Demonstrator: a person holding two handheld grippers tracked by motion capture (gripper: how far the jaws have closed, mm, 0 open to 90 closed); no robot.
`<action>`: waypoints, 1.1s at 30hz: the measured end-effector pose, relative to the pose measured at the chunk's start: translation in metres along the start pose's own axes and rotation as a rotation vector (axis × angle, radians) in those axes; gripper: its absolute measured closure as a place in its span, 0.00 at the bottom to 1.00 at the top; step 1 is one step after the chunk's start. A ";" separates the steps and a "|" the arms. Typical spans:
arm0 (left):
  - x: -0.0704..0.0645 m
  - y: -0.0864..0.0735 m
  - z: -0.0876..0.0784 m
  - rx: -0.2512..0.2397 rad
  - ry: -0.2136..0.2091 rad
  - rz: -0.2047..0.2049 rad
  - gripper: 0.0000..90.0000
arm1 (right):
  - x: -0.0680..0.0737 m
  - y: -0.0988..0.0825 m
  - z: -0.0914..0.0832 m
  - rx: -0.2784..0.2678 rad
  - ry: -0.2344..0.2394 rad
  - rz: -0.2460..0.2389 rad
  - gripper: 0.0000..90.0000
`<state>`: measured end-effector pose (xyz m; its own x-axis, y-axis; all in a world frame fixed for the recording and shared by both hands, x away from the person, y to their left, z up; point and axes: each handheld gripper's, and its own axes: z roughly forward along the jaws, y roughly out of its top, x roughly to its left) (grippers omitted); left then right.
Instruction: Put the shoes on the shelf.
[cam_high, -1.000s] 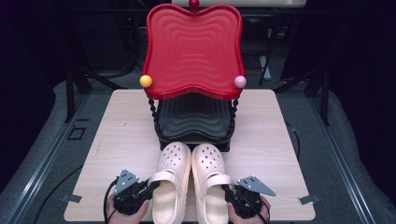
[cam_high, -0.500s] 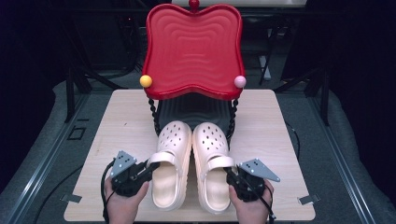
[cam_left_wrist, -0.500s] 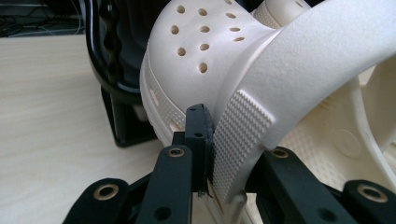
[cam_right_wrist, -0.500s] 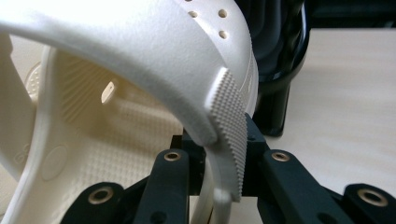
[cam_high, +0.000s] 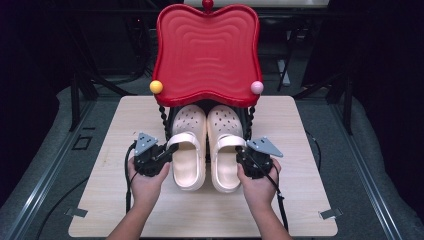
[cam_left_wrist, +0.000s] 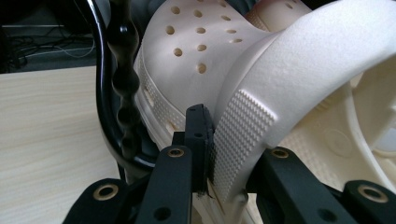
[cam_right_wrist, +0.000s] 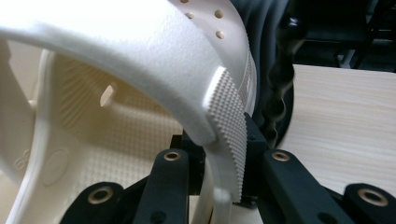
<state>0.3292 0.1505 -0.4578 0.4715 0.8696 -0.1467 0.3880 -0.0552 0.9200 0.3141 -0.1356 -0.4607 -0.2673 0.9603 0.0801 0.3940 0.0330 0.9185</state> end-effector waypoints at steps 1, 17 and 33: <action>0.001 0.002 0.003 0.000 0.001 0.003 0.88 | 0.001 0.001 0.004 -0.004 -0.010 -0.008 0.86; 0.013 0.007 0.024 -0.033 0.029 0.028 0.81 | -0.001 0.008 0.034 0.001 -0.023 -0.025 0.78; 0.015 0.009 0.022 -0.026 -0.010 -0.002 0.65 | -0.001 0.010 0.026 0.020 0.041 -0.060 0.63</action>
<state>0.3570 0.1521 -0.4602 0.4790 0.8646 -0.1518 0.3682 -0.0409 0.9288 0.3416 -0.1291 -0.4613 -0.3262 0.9444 0.0415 0.3936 0.0958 0.9143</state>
